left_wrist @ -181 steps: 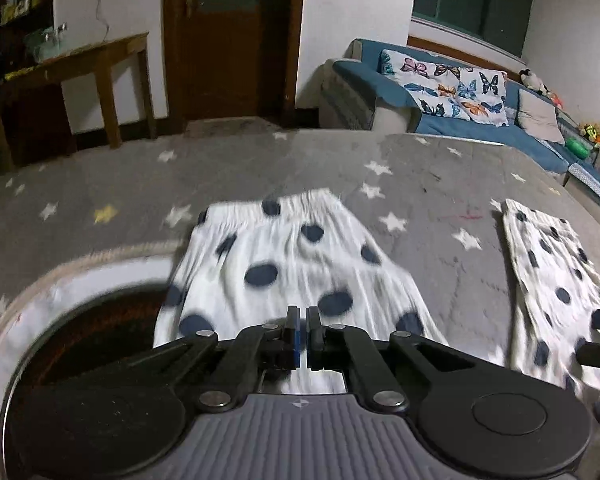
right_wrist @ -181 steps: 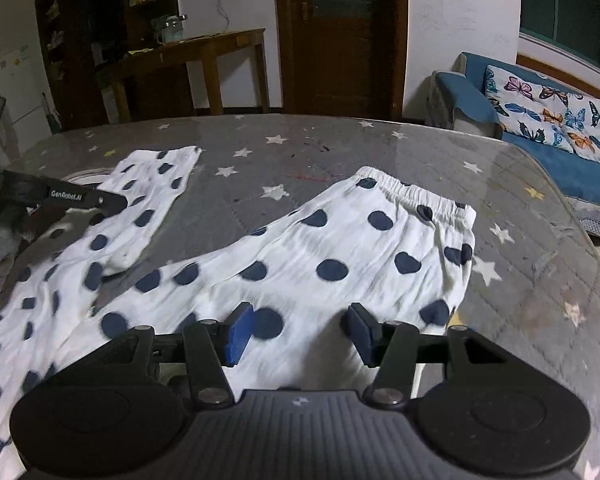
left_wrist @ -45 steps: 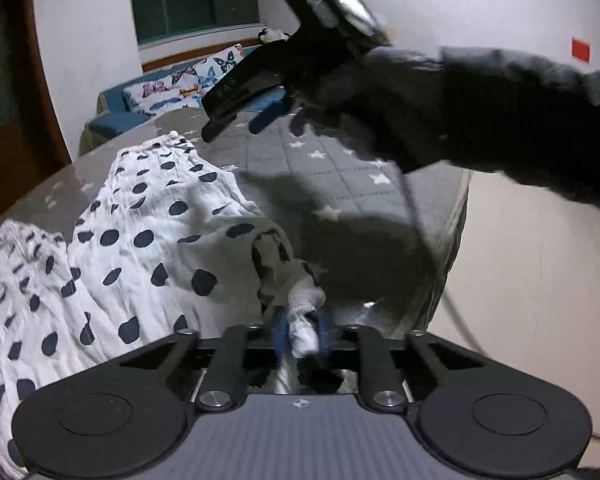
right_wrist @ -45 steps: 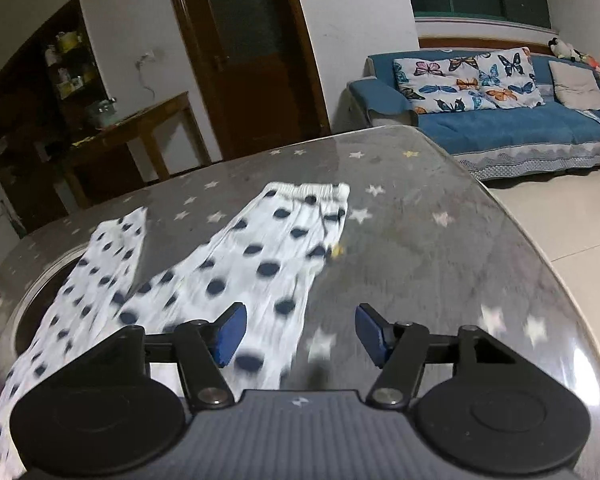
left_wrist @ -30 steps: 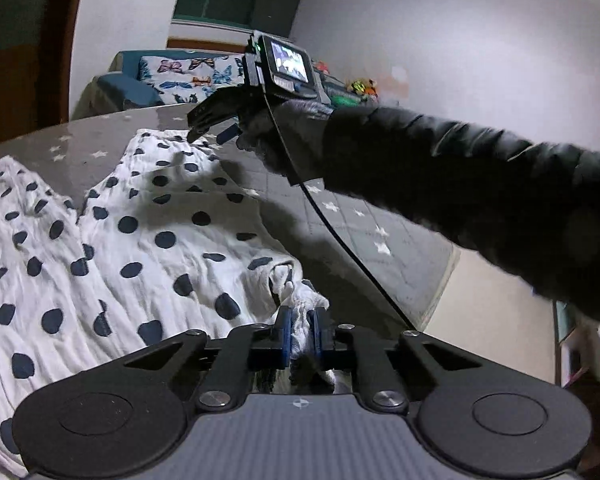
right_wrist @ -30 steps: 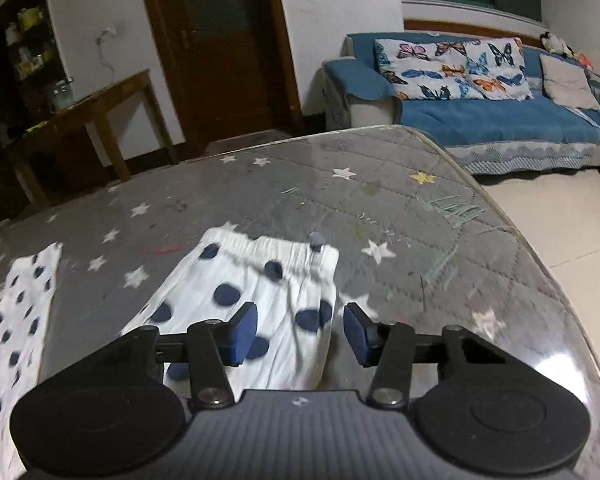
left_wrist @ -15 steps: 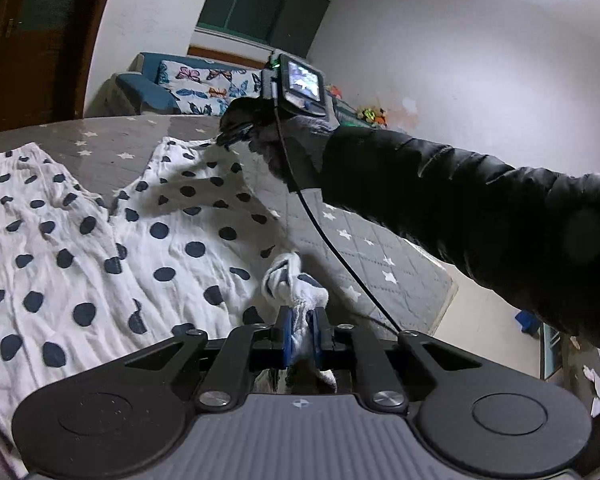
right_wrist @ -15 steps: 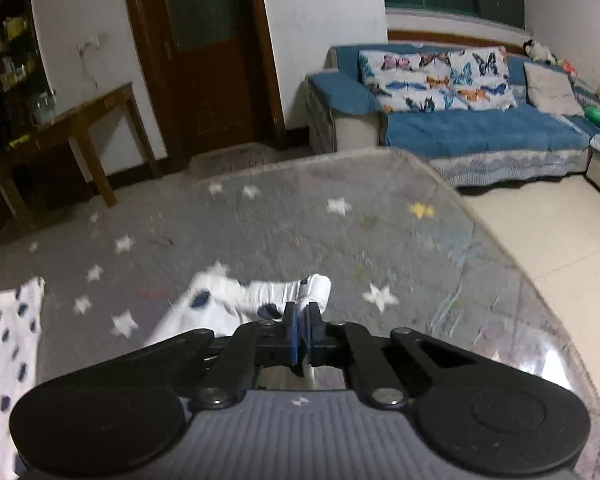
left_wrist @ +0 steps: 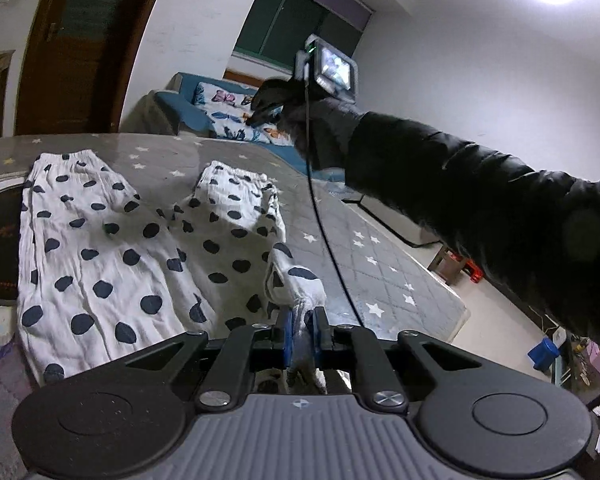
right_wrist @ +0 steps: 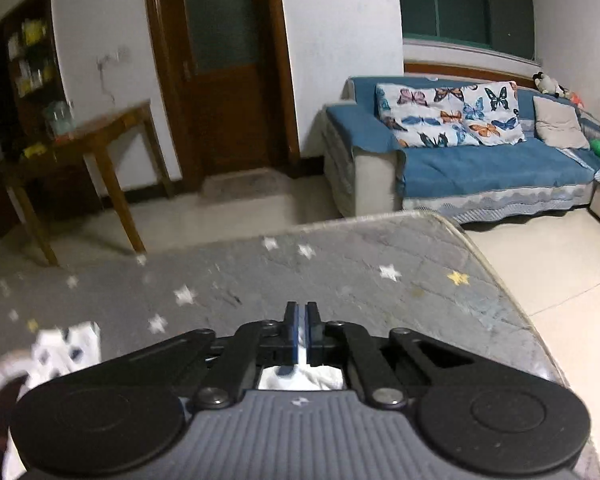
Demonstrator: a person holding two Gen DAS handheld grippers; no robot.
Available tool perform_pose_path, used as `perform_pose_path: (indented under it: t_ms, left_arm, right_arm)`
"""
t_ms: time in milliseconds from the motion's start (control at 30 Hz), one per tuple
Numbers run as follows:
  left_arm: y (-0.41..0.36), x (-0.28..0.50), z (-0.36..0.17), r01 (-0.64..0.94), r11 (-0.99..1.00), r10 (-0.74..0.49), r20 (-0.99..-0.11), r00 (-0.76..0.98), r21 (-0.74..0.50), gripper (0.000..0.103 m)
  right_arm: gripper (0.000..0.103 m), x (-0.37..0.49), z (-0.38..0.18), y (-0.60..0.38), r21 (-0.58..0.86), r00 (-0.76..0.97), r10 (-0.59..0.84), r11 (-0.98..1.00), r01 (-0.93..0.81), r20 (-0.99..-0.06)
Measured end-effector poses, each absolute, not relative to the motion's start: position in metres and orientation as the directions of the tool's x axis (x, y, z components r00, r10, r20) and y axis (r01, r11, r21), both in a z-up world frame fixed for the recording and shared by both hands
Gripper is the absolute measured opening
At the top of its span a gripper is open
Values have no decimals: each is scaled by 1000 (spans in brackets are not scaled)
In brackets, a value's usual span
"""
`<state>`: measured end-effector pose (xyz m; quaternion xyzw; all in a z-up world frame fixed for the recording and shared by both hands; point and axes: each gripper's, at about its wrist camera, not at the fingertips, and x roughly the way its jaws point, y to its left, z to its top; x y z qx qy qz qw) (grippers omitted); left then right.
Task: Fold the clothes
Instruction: 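Grasp a pants leg cuff with the left gripper while the right gripper grasps the other cuff, then lift the held cuffs with both grippers and lay one leg over the other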
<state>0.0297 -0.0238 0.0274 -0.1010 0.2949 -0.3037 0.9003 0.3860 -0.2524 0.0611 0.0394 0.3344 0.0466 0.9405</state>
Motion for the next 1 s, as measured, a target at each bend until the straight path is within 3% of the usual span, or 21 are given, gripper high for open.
perform_pose_path:
  t_ms: [167, 300, 600, 667, 700, 733, 1000]
  left_arm:
    - [-20, 30, 26, 494, 790, -613, -470, 634, -364, 11]
    - [-18, 31, 24, 485, 790, -614, -476, 630, -376, 11]
    - [-20, 36, 23, 469, 800, -600, -497, 627, -374, 11]
    - [-19, 36, 22, 461, 806, -592, -505, 628, -373, 11]
    - [-18, 37, 21, 456, 808, -589, -507, 629, -373, 11]
    - [-17, 36, 21, 453, 809, -587, -508, 630, -374, 11]
    - [-3, 19, 24, 425, 817, -575, -491, 655, -389, 11]
  right_arm:
    - [26, 386, 37, -271, 90, 740, 70, 996, -13, -669]
    - [32, 385, 17, -286, 76, 711, 35, 997, 26, -702]
    - [32, 385, -26, -304, 156, 694, 78, 986, 50, -716]
    - [26, 384, -28, -298, 123, 707, 72, 992, 22, -704]
    - [11, 384, -28, -297, 125, 706, 74, 992, 21, -704]
    - [4, 384, -28, -297, 130, 706, 77, 991, 22, -704]
    - [3, 381, 16, -289, 243, 731, 134, 969, 45, -669]
